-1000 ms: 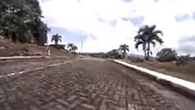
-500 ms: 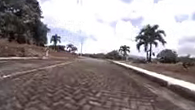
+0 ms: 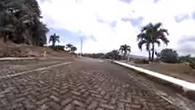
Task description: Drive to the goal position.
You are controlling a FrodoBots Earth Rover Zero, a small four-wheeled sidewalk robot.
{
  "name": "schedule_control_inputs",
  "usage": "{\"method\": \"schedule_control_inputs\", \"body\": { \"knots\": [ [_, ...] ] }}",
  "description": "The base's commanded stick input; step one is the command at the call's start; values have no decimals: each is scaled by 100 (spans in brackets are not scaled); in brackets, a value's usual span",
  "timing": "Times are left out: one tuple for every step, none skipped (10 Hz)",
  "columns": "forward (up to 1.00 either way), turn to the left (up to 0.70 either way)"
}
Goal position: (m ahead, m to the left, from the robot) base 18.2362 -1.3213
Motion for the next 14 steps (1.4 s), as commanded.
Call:
{"method": "schedule_control_inputs", "body": {
  "knots": [
    [100,0],
    [100,0],
    [100,0],
    [100,0],
    [100,0],
    [100,0],
    [100,0],
    [100,0],
    [100,0],
    [100,0],
    [100,0],
    [100,0],
    [100,0],
    [100,0]
  ]
}}
